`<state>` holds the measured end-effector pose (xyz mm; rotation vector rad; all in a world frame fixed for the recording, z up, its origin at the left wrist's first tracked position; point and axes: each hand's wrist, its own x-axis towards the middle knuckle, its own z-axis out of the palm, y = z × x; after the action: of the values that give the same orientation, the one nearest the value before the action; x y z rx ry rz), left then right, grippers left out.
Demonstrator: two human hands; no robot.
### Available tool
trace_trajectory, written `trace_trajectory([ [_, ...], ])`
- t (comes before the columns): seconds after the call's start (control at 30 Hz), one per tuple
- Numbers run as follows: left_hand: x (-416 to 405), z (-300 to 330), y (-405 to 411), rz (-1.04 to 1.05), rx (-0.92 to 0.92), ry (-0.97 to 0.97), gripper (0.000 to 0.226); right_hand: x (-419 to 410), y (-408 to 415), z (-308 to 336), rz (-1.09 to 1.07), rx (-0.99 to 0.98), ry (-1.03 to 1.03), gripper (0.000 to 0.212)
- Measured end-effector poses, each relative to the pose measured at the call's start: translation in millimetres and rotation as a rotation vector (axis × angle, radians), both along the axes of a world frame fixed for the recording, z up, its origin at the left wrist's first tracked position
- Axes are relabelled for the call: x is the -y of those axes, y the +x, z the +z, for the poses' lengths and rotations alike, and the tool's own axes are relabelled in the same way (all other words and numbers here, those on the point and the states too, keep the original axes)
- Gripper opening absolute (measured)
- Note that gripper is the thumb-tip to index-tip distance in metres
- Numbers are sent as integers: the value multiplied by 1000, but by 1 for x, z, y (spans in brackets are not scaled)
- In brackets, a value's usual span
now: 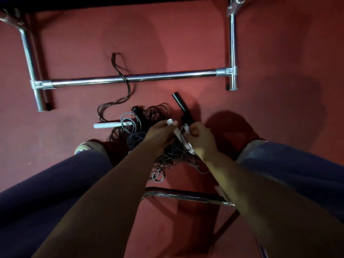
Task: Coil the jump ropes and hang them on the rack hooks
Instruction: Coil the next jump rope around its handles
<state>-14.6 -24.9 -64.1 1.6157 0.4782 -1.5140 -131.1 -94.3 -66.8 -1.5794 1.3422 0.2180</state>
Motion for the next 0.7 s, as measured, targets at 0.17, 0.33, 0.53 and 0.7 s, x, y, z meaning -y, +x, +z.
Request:
trace_trajectory([
  [0.17, -8, 70, 20, 139, 26, -159, 11, 2, 21, 61, -66, 164, -96, 17],
  [0.33, -3, 185, 37, 240, 180, -400, 7, 16, 37, 176, -266, 508, -38, 24],
  [0.53, -18, 339, 33, 236, 360, -714, 11, 17, 33, 327, -253, 796, -72, 25],
  [0.7, -32, 437, 23, 160, 541, -846, 14, 1, 24, 431, -98, 907, -293, 23],
])
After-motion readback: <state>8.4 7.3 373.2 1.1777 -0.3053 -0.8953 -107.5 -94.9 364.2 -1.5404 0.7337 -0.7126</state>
